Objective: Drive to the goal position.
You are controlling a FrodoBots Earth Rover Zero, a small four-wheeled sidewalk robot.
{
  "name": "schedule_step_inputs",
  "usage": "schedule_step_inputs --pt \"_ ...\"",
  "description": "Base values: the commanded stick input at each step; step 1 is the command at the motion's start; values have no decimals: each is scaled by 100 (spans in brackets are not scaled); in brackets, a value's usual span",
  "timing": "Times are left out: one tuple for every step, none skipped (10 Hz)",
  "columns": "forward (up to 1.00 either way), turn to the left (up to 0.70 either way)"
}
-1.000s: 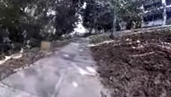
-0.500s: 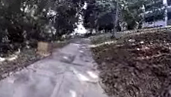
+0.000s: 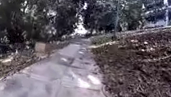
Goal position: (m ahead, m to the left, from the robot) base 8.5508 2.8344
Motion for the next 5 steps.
schedule_step_inputs --pt "50 0" --pt "50 0" --pt "50 0" --pt "50 0" --pt "50 0"
